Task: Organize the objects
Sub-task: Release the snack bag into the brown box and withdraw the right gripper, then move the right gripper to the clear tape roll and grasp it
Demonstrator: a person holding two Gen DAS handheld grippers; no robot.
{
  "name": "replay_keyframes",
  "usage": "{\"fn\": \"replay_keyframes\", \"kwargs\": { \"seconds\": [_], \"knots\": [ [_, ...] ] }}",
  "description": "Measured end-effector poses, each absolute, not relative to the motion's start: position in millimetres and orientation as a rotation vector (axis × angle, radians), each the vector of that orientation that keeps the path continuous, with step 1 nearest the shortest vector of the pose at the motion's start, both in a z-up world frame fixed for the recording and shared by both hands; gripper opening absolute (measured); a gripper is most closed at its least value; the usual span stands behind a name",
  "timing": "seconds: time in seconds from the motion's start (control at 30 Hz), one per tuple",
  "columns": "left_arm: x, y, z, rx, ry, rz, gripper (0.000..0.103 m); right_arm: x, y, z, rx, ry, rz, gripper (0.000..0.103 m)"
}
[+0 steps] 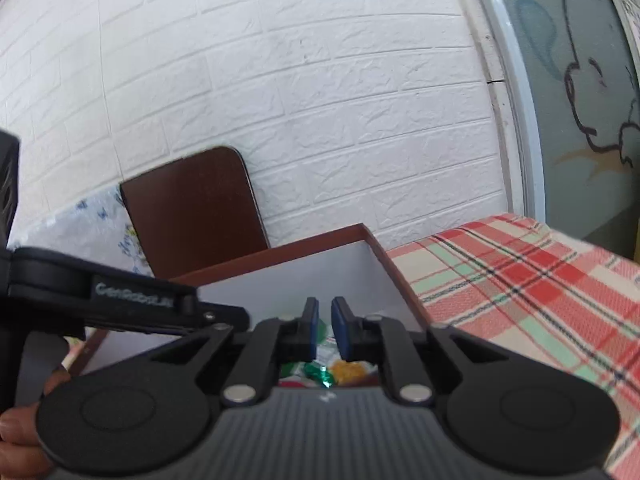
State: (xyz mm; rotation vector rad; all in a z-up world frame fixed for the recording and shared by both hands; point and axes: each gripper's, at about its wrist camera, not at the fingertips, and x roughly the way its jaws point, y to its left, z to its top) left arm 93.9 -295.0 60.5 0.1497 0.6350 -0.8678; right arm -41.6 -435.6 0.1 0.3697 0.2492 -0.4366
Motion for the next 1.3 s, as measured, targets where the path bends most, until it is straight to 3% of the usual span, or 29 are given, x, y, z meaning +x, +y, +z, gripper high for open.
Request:
{"fn": "replay_keyframes", "kwargs": {
  "seconds": [0.2, 0.43, 1.3],
  "knots": [
    [65.2, -252.9, 70.6, 0.242, 0.591, -0.743, 0.043, -75.0, -399.1, 12.2, 0.476, 0.238, -0.384, 0.012],
    [46.9, -188.6, 59.7, 0.240, 0.617, -0.661, 0.043, -87.6, -354.4, 13.7, 0.485, 0.306, -0.335, 0.022],
    [72.5, -21.0, 7.1, 0.159, 0.690, -0.350, 0.043, -32.2, -197.1, 3.9, 0.276, 0.560, -0.086, 0.027]
  ]
}}
